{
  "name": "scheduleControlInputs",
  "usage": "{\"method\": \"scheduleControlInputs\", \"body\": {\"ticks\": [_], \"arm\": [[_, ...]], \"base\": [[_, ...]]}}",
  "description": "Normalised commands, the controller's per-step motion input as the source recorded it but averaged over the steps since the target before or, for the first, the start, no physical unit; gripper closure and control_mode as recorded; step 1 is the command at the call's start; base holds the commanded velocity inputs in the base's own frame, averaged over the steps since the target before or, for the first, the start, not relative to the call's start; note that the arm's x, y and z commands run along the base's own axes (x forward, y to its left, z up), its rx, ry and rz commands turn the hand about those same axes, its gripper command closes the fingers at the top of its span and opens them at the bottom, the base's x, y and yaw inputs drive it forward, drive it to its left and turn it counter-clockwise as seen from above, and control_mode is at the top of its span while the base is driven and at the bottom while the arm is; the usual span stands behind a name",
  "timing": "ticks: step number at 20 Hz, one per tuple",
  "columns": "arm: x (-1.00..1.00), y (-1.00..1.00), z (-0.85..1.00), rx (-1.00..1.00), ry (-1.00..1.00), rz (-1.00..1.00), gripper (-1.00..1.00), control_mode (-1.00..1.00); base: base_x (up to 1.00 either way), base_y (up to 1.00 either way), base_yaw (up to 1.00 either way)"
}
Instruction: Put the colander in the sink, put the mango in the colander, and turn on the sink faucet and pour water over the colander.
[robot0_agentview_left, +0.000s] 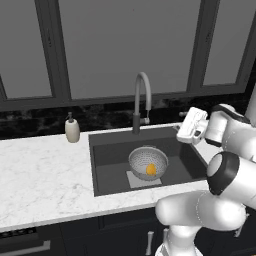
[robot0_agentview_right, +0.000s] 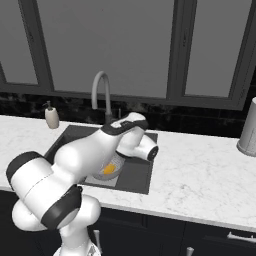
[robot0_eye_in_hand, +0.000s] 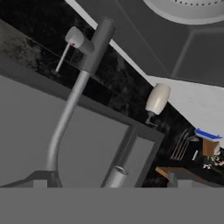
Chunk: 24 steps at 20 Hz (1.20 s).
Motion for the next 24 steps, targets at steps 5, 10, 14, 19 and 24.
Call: {"method": "scheduleControlInputs", "body": {"ticks": [5,10,14,19,24], "arm": [[0.44,0.0,-0.03,0.05,0.05,-0.03,-1.0,-1.0],[0.42,0.0,-0.24,0.02,0.06,-0.03,-1.0,-1.0],[0.23,0.0,-0.35,0.0,0.01,-0.08,-1.0,-1.0],[0.21,0.0,-0.34,0.0,0.0,-0.05,-1.0,-1.0],[0.2,0.01,-0.05,0.01,0.0,0.0,-1.0,-1.0]], "base": [[0.0,0.0,0.0],[0.0,0.0,0.0],[0.0,0.0,0.0],[0.0,0.0,0.0],[0.0,0.0,0.0]]}}
